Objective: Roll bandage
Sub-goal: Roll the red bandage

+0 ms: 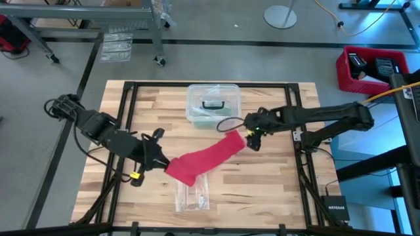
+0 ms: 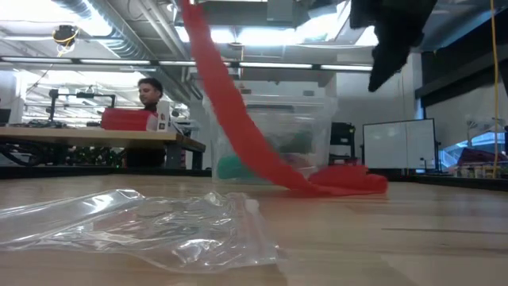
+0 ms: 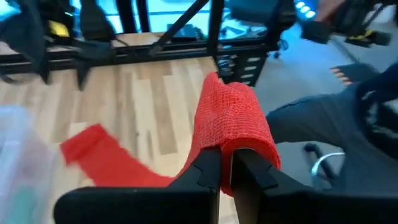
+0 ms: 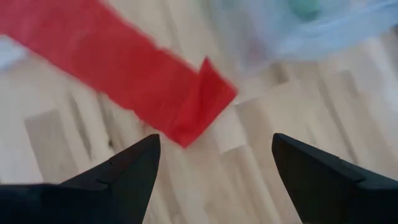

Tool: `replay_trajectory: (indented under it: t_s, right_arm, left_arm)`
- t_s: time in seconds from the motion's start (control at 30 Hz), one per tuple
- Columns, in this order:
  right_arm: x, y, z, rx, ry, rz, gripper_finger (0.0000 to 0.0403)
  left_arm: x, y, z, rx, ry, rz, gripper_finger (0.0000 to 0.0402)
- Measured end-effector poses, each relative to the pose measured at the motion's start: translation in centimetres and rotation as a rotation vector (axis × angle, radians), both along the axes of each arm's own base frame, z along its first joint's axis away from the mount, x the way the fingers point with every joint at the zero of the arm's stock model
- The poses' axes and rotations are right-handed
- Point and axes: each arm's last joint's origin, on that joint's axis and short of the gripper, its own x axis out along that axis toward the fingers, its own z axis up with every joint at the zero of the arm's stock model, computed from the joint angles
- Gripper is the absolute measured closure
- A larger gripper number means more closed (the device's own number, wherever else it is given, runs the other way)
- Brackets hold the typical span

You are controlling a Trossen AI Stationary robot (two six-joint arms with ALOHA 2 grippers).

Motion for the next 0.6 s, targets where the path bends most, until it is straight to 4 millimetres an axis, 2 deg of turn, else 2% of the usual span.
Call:
replay_trajectory:
  t_s: [0.17, 0.37, 0.47, 0.6]
  right_arm:
    - [0.2, 0.1, -3.3, 0.045, 0.014, -0.052, 0.0089]
    - [0.3, 0.2, -7.4, 0.096, -0.103, -0.071, 0.0089]
    - [0.8, 0.8, -8.4, 0.115, -0.213, 0.030, 0.0089]
    - [1.0, 1.8, -9.1, 0.017, -0.291, 0.182, 0.0092]
  left_arm:
    - [0.2, -0.1, -0.4, 0.032, 0.018, -0.003, 0.0389]
    - [0.4, -0.2, -0.6, 0.045, 0.026, -0.005, 0.0389]
    - [0.4, -0.1, -0.6, 0.047, 0.024, -0.006, 0.0389]
    - [0.4, -0.1, -0.6, 0.048, 0.025, -0.006, 0.0389]
